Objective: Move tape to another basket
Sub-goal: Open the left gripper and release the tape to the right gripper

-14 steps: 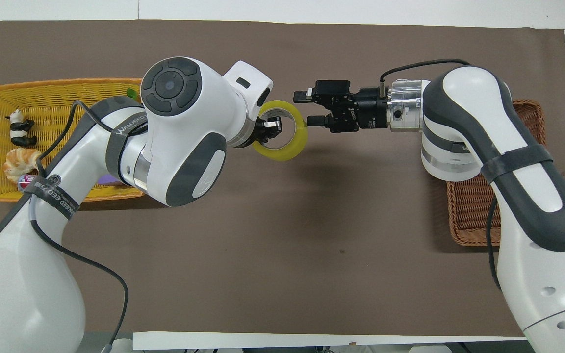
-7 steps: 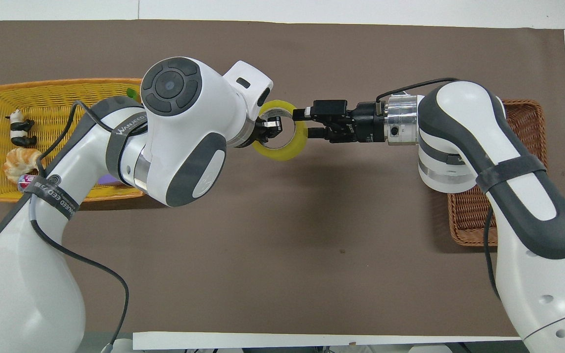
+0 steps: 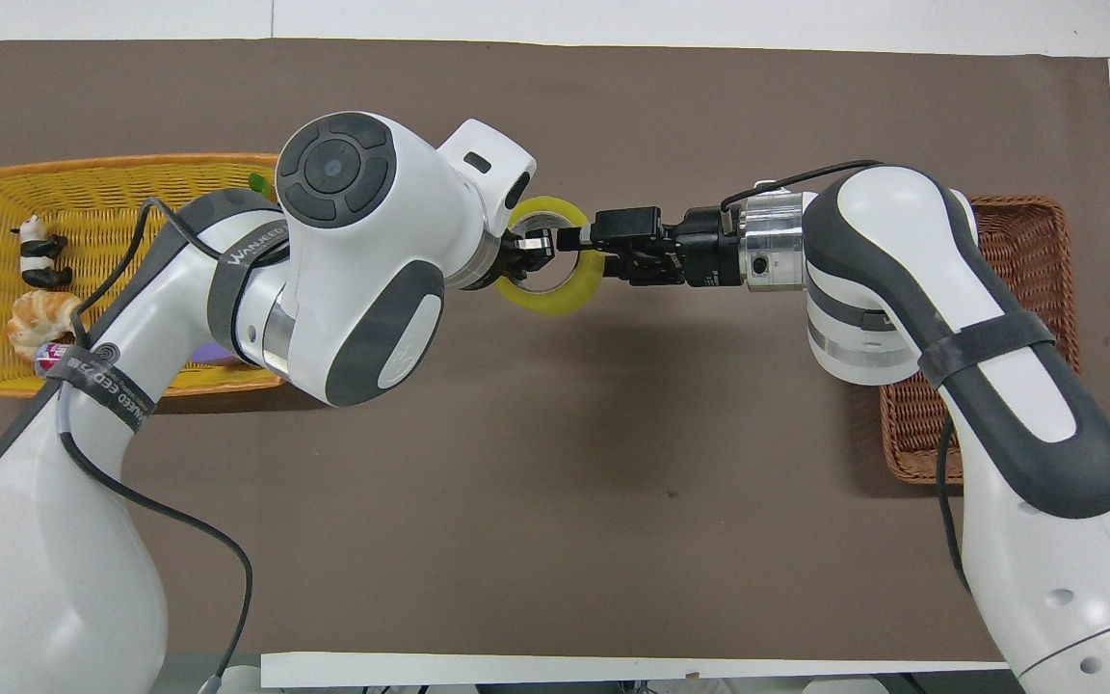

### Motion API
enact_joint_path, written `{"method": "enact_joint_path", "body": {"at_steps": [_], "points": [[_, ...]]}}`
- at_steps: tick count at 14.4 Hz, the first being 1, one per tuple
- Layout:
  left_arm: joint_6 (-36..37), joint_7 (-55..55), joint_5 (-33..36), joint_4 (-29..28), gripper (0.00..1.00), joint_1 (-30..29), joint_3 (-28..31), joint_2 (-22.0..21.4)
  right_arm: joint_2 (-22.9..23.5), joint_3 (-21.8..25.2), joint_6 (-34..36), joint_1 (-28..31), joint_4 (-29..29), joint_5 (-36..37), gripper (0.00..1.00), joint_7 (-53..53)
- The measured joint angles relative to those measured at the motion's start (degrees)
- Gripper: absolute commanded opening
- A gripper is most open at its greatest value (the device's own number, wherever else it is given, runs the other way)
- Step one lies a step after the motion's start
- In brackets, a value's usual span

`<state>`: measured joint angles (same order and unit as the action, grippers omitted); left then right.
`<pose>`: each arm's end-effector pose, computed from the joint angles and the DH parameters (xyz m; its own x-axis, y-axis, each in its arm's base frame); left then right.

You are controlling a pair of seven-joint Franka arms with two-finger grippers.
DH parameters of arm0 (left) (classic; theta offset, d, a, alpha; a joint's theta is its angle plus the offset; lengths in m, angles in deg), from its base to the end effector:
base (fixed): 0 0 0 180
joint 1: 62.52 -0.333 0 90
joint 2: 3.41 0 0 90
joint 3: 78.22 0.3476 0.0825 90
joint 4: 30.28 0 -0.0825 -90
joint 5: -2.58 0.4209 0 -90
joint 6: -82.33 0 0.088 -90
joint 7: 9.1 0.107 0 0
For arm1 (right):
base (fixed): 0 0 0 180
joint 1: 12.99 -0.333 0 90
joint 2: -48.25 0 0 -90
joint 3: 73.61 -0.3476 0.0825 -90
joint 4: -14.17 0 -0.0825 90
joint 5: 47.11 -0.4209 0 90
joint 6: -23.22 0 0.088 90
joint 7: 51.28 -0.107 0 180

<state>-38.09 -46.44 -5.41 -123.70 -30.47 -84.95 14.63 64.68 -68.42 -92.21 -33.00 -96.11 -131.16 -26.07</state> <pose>0.5562 -0.4437 0.4708 0.9987 0.0469 0.0194 0.0414 -0.9740 0.2227 0.6229 0.2291 0.3770 0.9901 -0.0915 -0.1067 -0.1320 -0.3456 -0.9290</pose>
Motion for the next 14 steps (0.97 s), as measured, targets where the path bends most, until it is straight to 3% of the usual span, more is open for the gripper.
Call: {"method": "enact_joint_path", "body": {"at_steps": [1,2,5,6,7,8,9,14], "points": [[0.0,0.0,0.0,0.0,0.00,0.0,0.0,0.0,0.0,0.0,0.0,0.0,0.0,0.0,0.04,0.0],[-0.1,0.0,-0.1,-0.2,0.01,0.0,0.0,0.0,-0.1,0.0,0.2,0.1,0.0,-0.1,0.00,0.1],[-0.2,0.0,-0.5,-0.2,0.03,0.0,-0.1,0.0,-0.2,0.0,0.2,0.1,0.0,-0.1,0.00,0.9],[-0.2,0.0,-0.5,-0.2,0.13,0.0,-0.1,0.0,-0.2,0.0,0.2,0.1,0.0,-0.1,0.00,0.9],[-0.2,0.0,-0.5,-0.2,0.42,0.0,-0.1,0.0,-0.2,0.0,0.2,0.1,0.0,-0.1,0.00,0.9],[0.0,0.0,-0.5,-0.2,0.87,0.0,-0.1,0.0,-0.2,0.0,0.3,0.1,0.0,-0.1,0.00,0.9],[0.5,0.0,-0.5,0.1,1.00,0.0,-0.1,-0.1,-0.2,0.0,0.3,0.1,0.0,-0.1,0.00,0.9],[13.4,0.3,-0.3,7.1,1.00,-1.7,2.3,-2.6,-0.2,0.4,0.2,1.1,0.0,0.8,0.00,0.9]]}}
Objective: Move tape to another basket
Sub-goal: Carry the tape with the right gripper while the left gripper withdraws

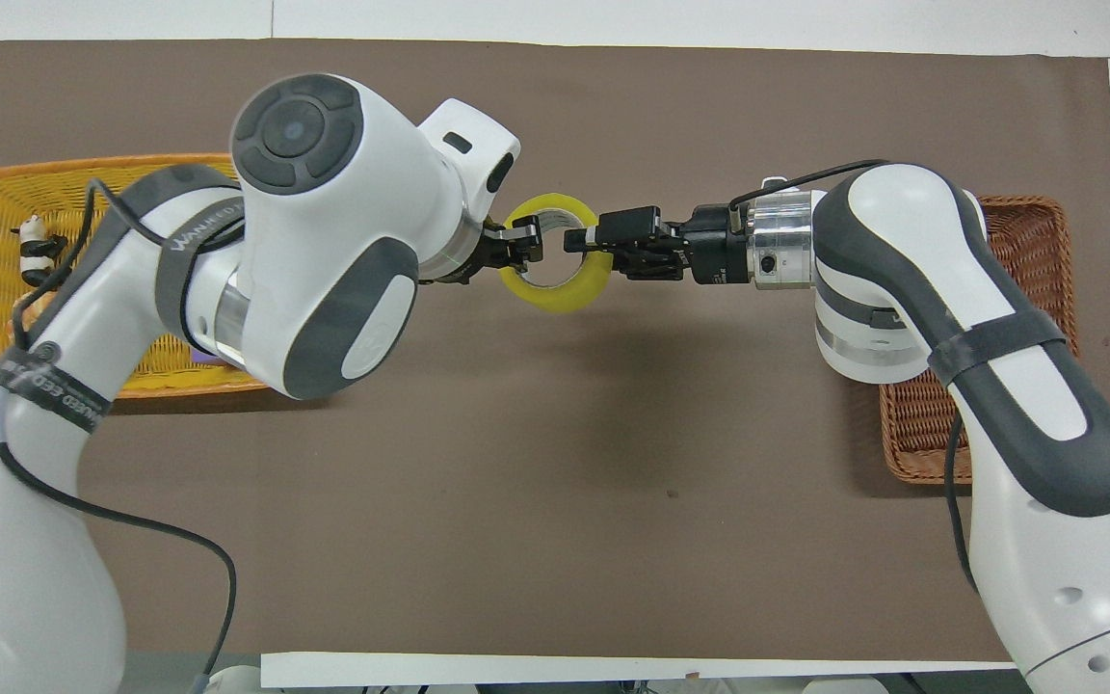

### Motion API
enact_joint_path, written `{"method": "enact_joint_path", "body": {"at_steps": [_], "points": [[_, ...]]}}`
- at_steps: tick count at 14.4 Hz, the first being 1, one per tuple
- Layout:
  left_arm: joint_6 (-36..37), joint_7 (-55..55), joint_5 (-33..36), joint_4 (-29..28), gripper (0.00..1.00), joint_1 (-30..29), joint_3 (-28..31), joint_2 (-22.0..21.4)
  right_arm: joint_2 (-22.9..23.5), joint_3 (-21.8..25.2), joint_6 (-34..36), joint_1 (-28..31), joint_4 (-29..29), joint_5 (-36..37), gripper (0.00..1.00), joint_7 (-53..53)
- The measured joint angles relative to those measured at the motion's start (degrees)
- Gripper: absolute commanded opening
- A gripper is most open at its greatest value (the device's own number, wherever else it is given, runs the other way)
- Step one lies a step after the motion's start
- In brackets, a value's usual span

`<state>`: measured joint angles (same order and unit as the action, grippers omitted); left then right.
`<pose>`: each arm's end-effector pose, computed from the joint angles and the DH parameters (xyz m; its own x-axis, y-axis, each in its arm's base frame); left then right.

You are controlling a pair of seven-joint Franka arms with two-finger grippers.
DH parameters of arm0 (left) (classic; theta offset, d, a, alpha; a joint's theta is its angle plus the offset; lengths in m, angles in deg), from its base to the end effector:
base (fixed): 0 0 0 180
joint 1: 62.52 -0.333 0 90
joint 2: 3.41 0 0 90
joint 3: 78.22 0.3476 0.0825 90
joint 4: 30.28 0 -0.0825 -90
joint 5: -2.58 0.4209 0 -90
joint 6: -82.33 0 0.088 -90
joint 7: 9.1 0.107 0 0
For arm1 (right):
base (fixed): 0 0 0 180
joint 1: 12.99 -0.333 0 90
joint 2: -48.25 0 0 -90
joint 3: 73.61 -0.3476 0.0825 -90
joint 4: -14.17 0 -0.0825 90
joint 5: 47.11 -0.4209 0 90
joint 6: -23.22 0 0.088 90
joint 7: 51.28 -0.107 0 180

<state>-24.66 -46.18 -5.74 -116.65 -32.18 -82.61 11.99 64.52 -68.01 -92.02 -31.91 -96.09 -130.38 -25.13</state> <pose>0.5710 -0.4017 0.5441 0.9966 0.0782 -0.0275 0.0819 -0.9799 0.1820 0.6279 0.2131 0.3784 0.9912 -0.1017 -0.0853 -0.1162 -0.3544 -0.9278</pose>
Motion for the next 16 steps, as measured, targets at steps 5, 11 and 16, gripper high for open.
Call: {"method": "enact_joint_path", "body": {"at_steps": [5,11,16], "points": [[13.5,12.3,0.6,3.6,1.00,-14.6,1.5,-5.1,0.0,0.4,8.5,12.3,2.4,11.4,0.00,0.0],[15.2,25.3,0.7,2.7,1.00,-35.9,2.0,-6.0,-0.1,0.8,24.3,36.4,5.6,28.9,0.00,6.1],[15.1,25.3,5.0,2.0,1.00,-36.7,1.5,-6.1,0.2,0.9,25.3,44.4,2.8,37.8,0.00,16.3]]}}
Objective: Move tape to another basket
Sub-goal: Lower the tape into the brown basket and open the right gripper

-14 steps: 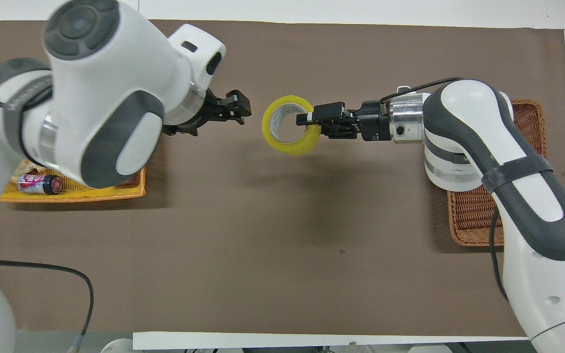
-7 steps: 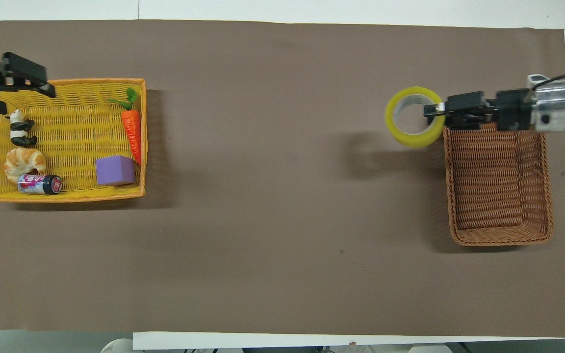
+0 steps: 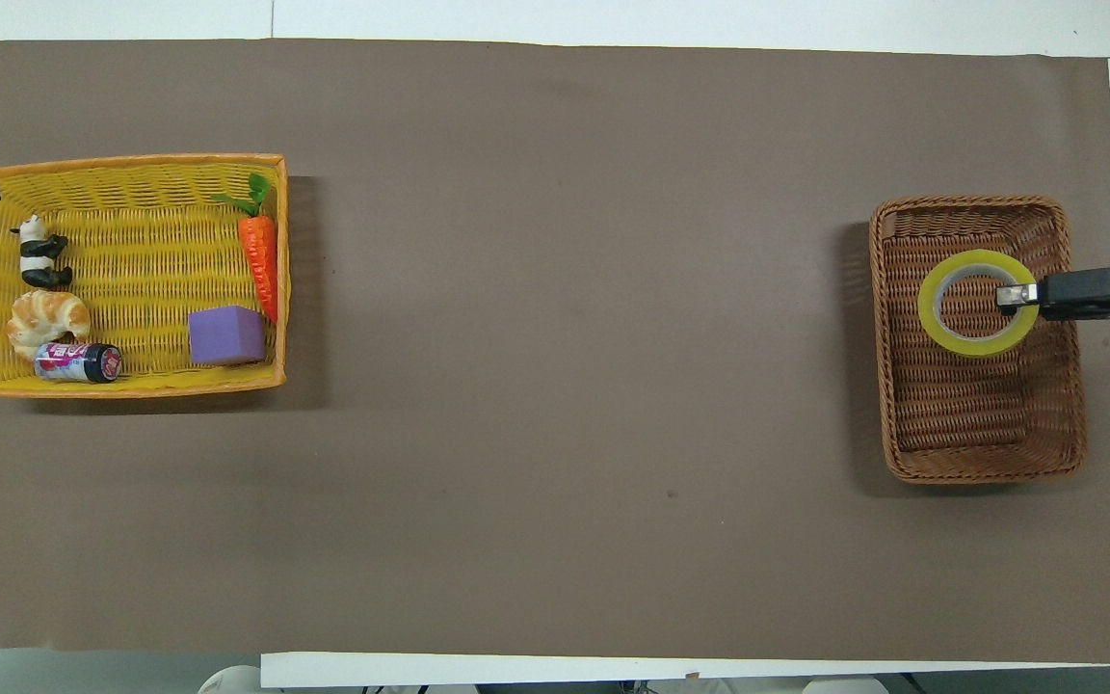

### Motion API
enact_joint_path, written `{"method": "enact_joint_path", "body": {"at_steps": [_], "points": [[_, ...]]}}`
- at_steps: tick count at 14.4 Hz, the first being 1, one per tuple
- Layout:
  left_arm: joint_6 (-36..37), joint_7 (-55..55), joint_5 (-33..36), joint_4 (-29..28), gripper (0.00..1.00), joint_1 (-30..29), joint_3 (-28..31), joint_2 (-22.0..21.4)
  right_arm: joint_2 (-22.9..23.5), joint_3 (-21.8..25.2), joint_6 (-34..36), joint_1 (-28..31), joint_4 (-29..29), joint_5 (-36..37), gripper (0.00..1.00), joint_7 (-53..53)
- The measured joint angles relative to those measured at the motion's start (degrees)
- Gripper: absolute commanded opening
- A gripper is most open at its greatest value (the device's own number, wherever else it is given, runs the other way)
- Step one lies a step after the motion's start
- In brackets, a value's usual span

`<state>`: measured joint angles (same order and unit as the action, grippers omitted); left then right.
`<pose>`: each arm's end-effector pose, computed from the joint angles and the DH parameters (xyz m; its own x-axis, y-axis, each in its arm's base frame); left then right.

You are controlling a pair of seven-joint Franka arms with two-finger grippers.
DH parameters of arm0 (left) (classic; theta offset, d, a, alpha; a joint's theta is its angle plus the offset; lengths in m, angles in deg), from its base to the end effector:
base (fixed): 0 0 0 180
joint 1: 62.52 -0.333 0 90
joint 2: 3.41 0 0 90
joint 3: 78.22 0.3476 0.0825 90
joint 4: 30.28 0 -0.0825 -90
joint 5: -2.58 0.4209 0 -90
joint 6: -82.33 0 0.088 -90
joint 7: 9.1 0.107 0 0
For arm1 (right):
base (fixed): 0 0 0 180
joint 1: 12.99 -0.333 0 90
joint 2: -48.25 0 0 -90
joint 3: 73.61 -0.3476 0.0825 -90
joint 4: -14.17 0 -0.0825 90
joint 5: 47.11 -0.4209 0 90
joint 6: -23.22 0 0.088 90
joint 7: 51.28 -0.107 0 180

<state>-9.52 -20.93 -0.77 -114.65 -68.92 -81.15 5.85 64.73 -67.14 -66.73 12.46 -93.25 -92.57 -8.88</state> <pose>0.6462 0.0358 0.6092 0.9631 0.2656 -0.0439 0.2679 -0.9617 0.0588 0.5548 -0.2512 0.3639 0.9978 -0.0598 -0.0269 -0.0576 -0.6027 -0.7959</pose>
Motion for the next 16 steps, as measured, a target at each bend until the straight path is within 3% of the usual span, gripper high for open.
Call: {"method": "enact_joint_path", "body": {"at_steps": [4,6,7,8,9,10,13,16], "points": [[3.7,0.2,3.0,0.2,1.00,0.8,-0.7,-2.1,0.4,-0.1,-1.9,0.3,-3.4,2.0,0.00,3.7],[7.0,0.2,4.4,0.2,1.00,2.7,-0.6,-5.8,1.9,-0.1,-3.3,0.7,-4.6,2.0,0.00,7.0],[9.4,0.2,4.9,0.2,1.00,3.4,-0.6,-7.7,2.9,-0.1,-4.0,0.9,-4.9,2.0,0.05,8.6],[11.1,0.2,5.0,0.2,1.00,3.7,-0.6,-9.4,3.7,-0.1,-4.4,1.2,-4.9,2.0,0.24,9.7],[12.0,0.2,5.0,0.1,1.00,3.9,-0.6,-10.4,4.1,-0.1,-4.9,1.3,-4.9,2.0,0.59,10.1],[12.5,0.2,5.0,0.0,1.00,4.0,-0.6,-10.9,4.2,-0.1,-5.1,1.2,-4.8,2.0,1.00,10.2],[13.0,0.2,5.0,-0.1,1.00,5.0,-0.6,-10.8,4.1,-0.4,-7.0,1.0,-4.5,2.6,1.00,10.2],[11.9,0.2,4.9,-0.2,1.00,5.9,-0.5,-10.8,2.6,-0.6,-9.1,-0.8,-2.1,8.7,1.00,10.6]]}}
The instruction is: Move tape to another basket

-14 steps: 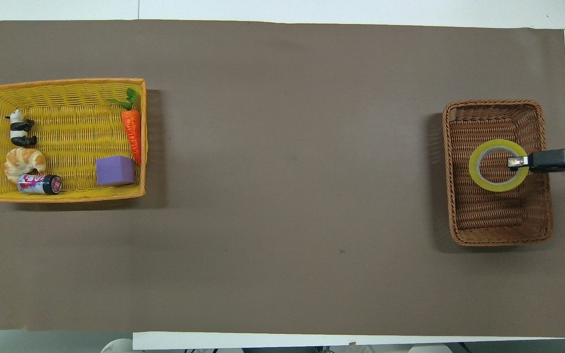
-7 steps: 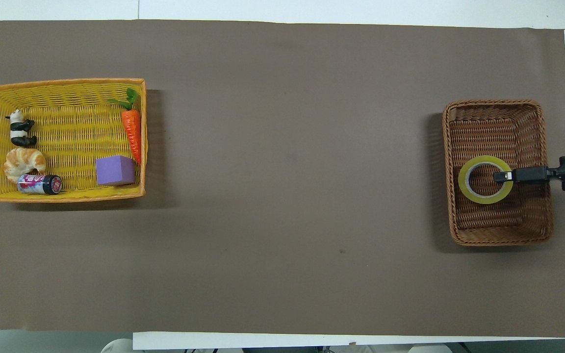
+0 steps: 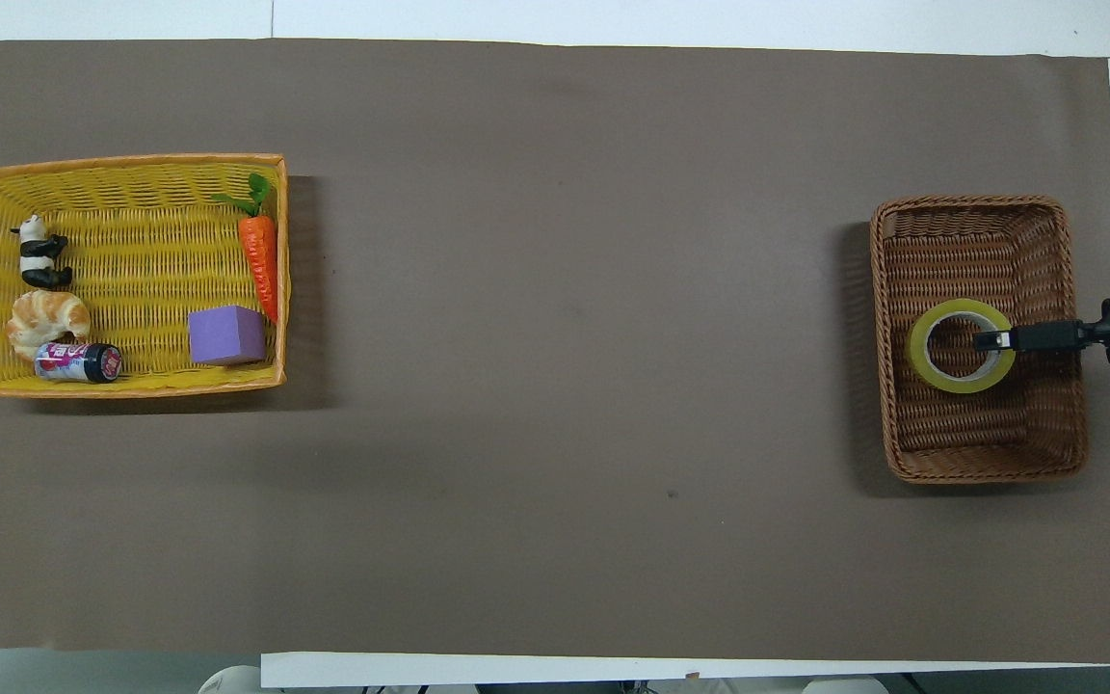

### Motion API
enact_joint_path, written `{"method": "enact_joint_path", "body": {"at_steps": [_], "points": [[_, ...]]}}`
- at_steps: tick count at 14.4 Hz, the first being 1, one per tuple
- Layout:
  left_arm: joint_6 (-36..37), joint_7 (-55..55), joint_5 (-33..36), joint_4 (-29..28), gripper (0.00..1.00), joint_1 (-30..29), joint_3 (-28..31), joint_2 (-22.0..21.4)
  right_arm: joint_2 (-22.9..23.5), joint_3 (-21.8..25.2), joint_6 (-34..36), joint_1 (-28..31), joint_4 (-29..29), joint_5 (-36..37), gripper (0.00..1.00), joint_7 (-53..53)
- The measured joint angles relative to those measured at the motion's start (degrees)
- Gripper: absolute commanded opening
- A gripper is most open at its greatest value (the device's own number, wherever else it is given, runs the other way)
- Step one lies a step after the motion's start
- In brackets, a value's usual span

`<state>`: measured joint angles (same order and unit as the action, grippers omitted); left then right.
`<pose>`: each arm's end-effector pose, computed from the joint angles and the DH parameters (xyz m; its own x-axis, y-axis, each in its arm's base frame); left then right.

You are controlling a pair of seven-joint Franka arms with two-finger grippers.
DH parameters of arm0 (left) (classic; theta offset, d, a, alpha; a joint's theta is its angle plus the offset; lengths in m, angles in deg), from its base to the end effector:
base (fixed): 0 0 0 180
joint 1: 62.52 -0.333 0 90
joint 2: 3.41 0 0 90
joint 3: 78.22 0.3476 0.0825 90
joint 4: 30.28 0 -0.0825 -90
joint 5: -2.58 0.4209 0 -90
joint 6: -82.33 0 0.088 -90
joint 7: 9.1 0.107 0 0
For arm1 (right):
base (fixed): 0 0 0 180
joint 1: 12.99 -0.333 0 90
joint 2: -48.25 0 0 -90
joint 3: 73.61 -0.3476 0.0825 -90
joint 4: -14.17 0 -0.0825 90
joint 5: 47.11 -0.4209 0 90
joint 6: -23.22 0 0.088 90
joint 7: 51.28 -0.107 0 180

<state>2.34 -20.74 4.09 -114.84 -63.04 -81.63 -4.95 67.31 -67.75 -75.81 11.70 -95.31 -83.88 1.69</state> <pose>0.5625 -0.0258 0.7042 0.9866 0.1567 -0.0462 0.1551 -0.9872 -0.0378 0.5522 -0.2588 0.3139 0.9943 0.0974 0.0443 0.1016 -0.7308 -0.6750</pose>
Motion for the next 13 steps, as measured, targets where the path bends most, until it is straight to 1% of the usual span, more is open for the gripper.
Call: {"method": "enact_joint_path", "body": {"at_steps": [4,7,8,10,13], "points": [[-0.5,0.0,-1.6,-0.5,1.00,0.2,0.1,0.0,-5.6,0.0,-1.7,-5.0,2.3,6.1,1.00,-0.2],[-0.5,0.0,-1.9,-2.6,1.00,0.2,0.1,-0.5,-9.5,-0.1,-2.5,-7.5,5.1,14.8,1.00,-2.6],[-0.5,0.0,-1.9,-3.2,1.00,0.3,0.0,-0.8,-10.8,-0.1,-1.6,-8.6,6.9,18.6,1.00,-5.7],[-0.5,0.0,-1.9,-3.7,1.00,0.2,0.2,-1.3,-14.0,-0.3,2.2,-11.2,10.6,26.5,1.00,-15.7],[-0.5,0.0,-1.9,-3.9,1.00,0.2,0.4,-1.7,-19.1,-0.7,10.5,-16.4,14.7,35.9,1.00,-30.3]]}}
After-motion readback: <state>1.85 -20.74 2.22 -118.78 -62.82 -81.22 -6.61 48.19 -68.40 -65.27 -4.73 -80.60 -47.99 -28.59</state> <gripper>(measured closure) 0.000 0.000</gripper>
